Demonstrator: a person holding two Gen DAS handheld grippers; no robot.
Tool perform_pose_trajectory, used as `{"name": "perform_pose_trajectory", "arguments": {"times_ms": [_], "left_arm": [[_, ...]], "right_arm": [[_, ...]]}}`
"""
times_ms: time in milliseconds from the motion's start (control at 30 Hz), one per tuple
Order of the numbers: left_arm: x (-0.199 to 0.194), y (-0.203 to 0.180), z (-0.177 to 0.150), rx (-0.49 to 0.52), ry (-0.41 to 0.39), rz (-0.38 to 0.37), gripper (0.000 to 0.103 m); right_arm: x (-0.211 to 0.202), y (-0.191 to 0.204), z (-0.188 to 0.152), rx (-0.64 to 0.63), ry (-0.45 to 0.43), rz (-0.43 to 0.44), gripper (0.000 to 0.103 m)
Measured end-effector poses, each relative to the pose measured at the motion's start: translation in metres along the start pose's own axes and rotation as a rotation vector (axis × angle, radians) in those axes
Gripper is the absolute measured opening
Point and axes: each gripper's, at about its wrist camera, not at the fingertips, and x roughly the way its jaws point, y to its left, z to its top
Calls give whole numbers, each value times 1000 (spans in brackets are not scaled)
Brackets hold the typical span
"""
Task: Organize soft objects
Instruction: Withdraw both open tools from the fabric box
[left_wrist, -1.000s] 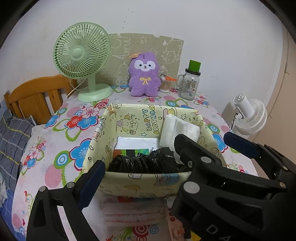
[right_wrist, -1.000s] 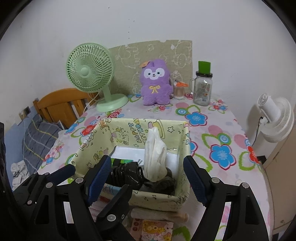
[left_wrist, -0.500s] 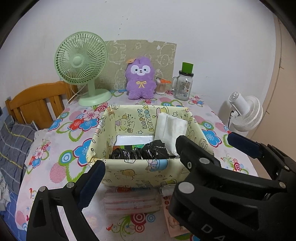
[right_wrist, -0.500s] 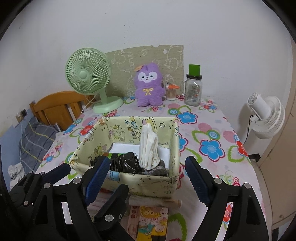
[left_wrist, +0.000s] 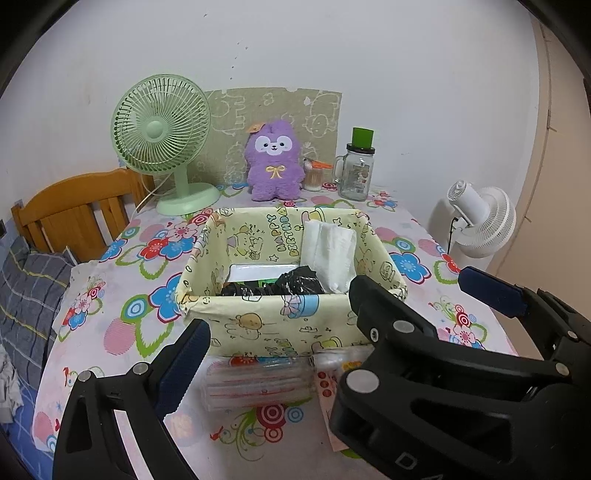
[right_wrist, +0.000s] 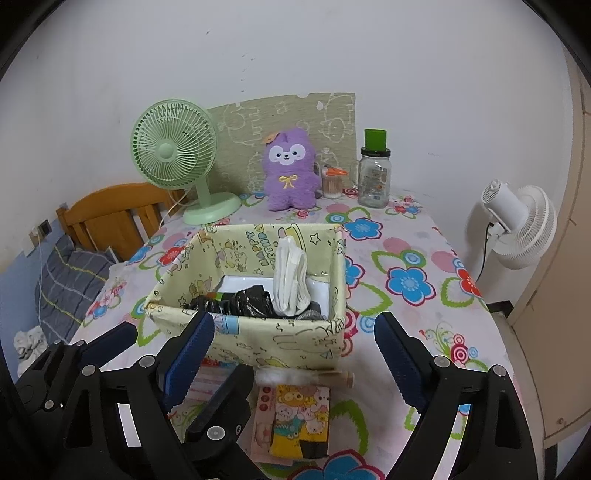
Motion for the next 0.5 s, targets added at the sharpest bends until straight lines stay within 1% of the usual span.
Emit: {"name": "perform_pose_trajectory", "arguments": {"times_ms": [233,500], "left_arm": [[-4,-3,-9,3,1,-2,98],[-11,-4,-17,9,-7,-6,98]], "right_arm": [[-4,0,-9,1,18,-4,91],[-13,1,-18,1,4,-3,91]]}}
